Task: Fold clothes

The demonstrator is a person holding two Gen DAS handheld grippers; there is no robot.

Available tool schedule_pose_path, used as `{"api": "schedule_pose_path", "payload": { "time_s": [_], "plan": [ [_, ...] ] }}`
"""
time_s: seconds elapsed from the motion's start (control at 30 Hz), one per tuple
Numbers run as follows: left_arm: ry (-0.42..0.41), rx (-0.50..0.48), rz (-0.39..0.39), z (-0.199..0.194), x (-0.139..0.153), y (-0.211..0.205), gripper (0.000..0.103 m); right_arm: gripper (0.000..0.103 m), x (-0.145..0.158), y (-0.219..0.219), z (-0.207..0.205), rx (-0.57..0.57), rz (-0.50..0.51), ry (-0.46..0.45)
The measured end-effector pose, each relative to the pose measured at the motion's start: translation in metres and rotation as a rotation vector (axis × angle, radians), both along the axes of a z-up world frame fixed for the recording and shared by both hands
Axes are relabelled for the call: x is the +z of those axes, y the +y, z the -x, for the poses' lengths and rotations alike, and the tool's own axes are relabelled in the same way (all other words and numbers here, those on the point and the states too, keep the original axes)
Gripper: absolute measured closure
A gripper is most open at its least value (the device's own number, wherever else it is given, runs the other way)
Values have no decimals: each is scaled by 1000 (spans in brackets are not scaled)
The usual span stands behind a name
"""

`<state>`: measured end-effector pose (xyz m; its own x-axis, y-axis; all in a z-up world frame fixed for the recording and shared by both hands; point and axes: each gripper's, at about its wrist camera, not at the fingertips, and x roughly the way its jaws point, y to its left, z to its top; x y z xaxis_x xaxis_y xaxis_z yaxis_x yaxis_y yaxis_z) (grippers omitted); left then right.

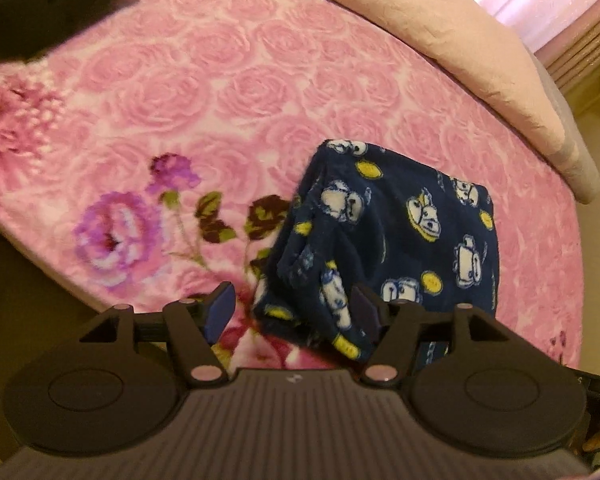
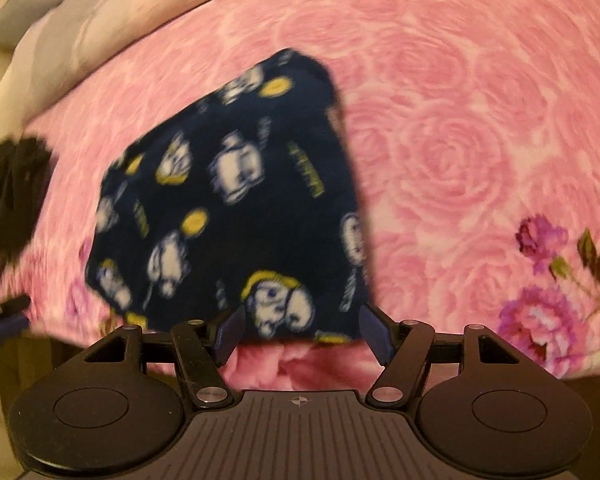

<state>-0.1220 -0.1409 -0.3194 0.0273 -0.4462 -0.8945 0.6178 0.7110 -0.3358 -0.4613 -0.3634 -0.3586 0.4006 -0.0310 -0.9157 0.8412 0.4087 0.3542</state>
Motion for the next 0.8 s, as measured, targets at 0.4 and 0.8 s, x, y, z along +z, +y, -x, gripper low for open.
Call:
{"api": "schedule_pose_path", "payload": {
  "time_s": [0.4, 0.8],
  "plan": [
    [140, -129, 37, -50, -45, -48, 40, 36, -2, -32, -22, -167, 16, -1],
    [230, -112, 65, -60, -99, -67, 35, 36, -37, -64, -23, -164, -12, 32]
  ]
}}
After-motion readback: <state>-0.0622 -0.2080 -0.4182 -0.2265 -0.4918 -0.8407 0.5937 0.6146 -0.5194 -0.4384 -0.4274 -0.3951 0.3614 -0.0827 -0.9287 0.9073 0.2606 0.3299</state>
